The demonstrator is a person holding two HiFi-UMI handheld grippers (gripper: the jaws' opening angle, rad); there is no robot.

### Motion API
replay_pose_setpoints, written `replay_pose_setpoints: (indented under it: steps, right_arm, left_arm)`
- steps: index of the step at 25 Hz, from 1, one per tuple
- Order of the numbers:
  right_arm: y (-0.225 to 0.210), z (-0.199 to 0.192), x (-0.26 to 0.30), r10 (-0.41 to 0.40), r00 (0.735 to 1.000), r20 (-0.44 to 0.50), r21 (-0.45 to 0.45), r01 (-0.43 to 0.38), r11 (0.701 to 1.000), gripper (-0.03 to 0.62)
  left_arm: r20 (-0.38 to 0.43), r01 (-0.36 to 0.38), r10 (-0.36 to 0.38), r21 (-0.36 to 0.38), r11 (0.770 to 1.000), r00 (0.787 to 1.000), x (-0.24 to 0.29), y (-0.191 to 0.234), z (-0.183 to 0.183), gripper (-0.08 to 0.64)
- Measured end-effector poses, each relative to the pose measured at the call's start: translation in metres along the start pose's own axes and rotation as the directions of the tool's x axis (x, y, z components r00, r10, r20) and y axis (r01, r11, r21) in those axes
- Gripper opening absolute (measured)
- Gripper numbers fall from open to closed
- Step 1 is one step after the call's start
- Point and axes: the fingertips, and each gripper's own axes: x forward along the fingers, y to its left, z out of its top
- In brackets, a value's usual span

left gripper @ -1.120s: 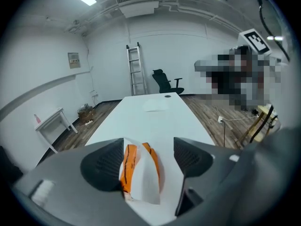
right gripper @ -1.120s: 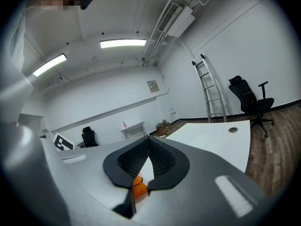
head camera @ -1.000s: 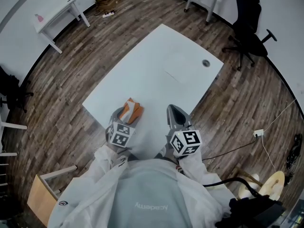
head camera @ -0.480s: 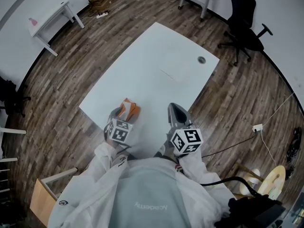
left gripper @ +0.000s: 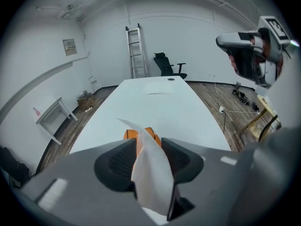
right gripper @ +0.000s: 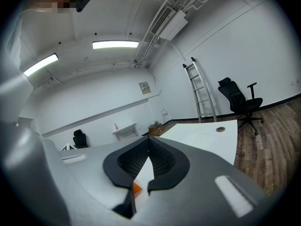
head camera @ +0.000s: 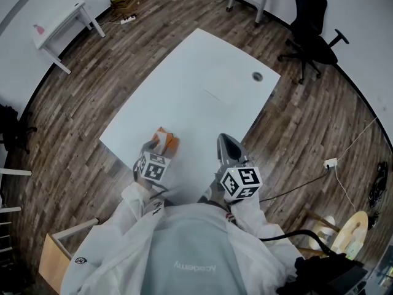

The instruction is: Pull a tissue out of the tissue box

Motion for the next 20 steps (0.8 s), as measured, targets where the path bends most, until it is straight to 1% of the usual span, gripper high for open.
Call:
replay_pose_setpoints:
  steps: [5, 10, 13, 20]
  right_arm:
    - [-0.002, -0.001, -0.001, -0.007, 1.000, 0.000, 0.007, 0.007, 1.000, 0.002]
    - [-0.002, 0.000, 0.000, -0.011, 1.000, -0.004, 0.008, 0.012, 1.000, 0.002]
    - [0.000, 0.000, 0.002, -0.012, 1.000, -0.005, 0.007, 0.012, 1.000, 0.002]
    - [0.000, 0.002, 0.005, -0.013, 1.000, -0.002, 0.005, 0.013, 1.000, 0.002]
  left_arm:
    - [-0.015, -0.010, 0.010, 0.010, 1.000, 1.000, 0.001, 0.001, -0.001, 0.095]
    - [-0.014, -0.025, 0.026, 0.024, 0.999, 1.000, -0.001, 0.006, 0.002, 0.055]
    - [-0.011, -0.040, 0.040, 0.028, 0.999, 0.999, -0.002, 0.009, 0.003, 0.012]
    - [-0.001, -0.028, 0.028, 0.014, 0.999, 1.000, -0.002, 0.009, 0.007, 0.002]
